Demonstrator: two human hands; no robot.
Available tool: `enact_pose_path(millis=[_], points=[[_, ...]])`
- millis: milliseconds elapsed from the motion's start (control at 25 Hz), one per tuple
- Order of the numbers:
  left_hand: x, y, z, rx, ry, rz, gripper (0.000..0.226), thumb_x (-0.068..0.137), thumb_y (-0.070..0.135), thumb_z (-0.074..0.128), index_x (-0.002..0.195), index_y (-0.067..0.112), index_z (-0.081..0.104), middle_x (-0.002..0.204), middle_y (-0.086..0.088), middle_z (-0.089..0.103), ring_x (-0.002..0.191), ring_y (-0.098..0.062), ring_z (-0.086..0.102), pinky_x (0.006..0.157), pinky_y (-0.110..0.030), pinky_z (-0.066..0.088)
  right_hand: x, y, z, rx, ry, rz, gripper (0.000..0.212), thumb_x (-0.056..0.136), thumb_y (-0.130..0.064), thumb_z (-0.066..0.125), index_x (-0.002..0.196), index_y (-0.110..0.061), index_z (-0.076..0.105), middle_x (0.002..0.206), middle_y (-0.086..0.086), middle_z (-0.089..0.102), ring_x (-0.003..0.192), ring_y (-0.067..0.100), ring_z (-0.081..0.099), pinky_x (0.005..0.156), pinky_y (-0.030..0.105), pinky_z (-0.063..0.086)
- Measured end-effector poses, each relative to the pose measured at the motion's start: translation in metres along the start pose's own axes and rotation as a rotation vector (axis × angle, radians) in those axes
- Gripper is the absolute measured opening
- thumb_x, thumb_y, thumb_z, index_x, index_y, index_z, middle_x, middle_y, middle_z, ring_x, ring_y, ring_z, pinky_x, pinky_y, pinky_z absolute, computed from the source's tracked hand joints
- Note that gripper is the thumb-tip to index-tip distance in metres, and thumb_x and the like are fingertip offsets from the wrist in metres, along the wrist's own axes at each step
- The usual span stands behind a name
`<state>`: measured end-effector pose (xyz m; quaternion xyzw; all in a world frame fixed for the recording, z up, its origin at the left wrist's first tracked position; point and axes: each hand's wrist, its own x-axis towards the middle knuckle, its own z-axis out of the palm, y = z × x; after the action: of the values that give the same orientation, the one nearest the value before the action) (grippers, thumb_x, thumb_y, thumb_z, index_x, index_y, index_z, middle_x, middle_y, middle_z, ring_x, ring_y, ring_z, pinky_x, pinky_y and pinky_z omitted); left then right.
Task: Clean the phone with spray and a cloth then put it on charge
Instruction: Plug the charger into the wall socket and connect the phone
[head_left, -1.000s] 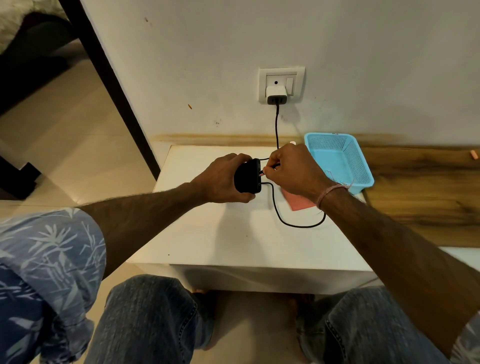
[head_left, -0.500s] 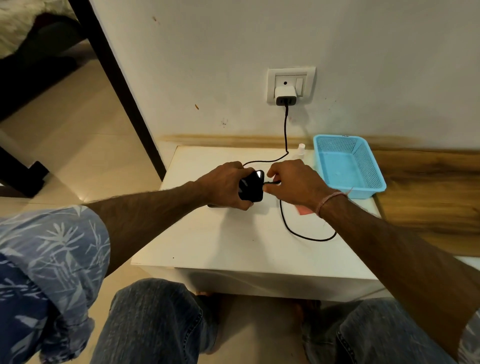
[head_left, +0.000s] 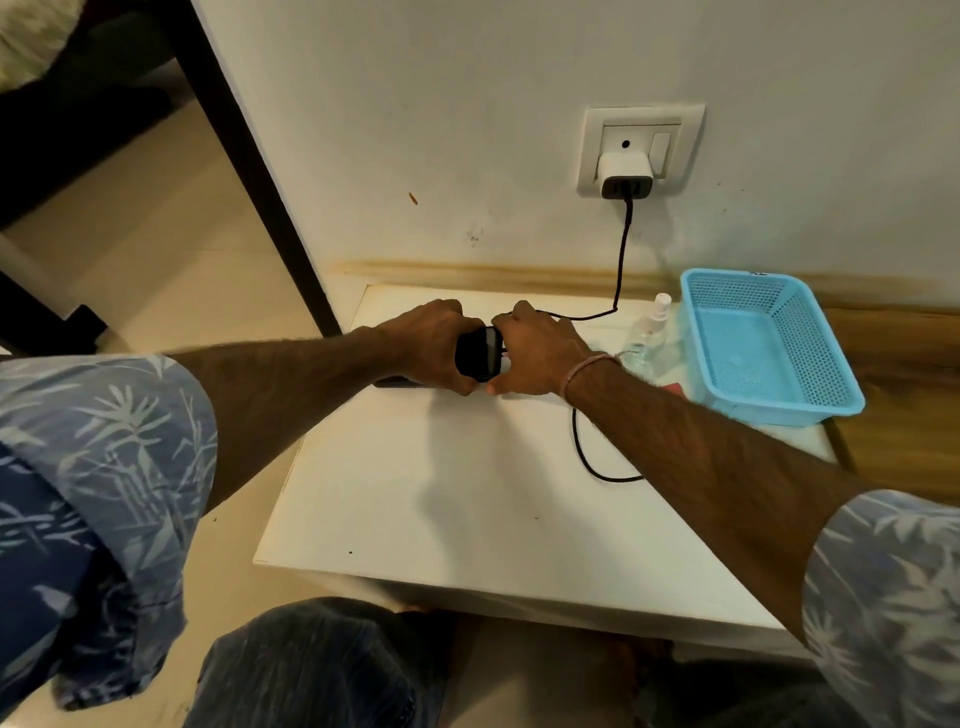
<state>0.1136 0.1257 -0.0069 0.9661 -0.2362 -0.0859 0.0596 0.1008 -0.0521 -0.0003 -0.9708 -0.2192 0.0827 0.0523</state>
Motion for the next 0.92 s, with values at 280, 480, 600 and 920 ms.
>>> enact_pose_path(millis=[280, 480, 600, 920], points=[[0.053, -0.031, -0.008, 0.028, -0.019, 0.017, 0.047, 0.068, 0.046, 0.081, 0.104, 0.022, 0.064, 0.092, -0.006, 0.057, 0.086, -0.021, 0.052, 0.071, -0.033, 0.046, 0.061, 0.023, -0.003, -0.082, 0.049, 0.002, 0.081, 0.060, -0.065, 0.072, 0.124, -0.019, 0.051, 0.126, 0.008, 0.044, 0.115, 0.031, 0.044, 0.095, 0.046, 0.034], [0.083, -0.037, -0.003, 0.036, -0.043, 0.023, 0.050, 0.067, 0.052, 0.077, 0.106, 0.024, 0.063, 0.090, 0.000, 0.052, 0.090, -0.022, 0.053, 0.074, -0.037, 0.050, 0.085, 0.058, -0.008, 0.045, -0.178, 0.042, 0.090, 0.066, -0.052, 0.080, 0.133, -0.009, 0.040, 0.124, 0.012, 0.058, 0.114, 0.032, 0.053, 0.096, 0.042, 0.044], [0.094, -0.040, -0.003, 0.033, -0.028, 0.038, 0.050, 0.067, 0.054, 0.077, 0.105, 0.025, 0.062, 0.090, 0.001, 0.051, 0.089, -0.022, 0.052, 0.068, -0.032, 0.045, 0.087, 0.083, -0.007, -0.029, -0.124, 0.099, 0.038, 0.083, -0.023, 0.069, 0.114, -0.004, 0.058, 0.114, 0.019, 0.060, 0.100, 0.034, 0.059, 0.082, 0.035, 0.049], [0.114, -0.034, -0.004, 0.006, -0.006, 0.039, 0.066, 0.062, 0.056, 0.076, 0.119, 0.028, 0.061, 0.086, 0.012, 0.043, 0.090, -0.021, 0.051, 0.067, -0.027, 0.039, 0.082, 0.090, -0.010, -0.391, -0.235, 0.277, 0.031, 0.091, -0.011, 0.051, 0.121, -0.005, 0.059, 0.126, 0.017, 0.057, 0.114, 0.035, 0.056, 0.090, 0.040, 0.048]])
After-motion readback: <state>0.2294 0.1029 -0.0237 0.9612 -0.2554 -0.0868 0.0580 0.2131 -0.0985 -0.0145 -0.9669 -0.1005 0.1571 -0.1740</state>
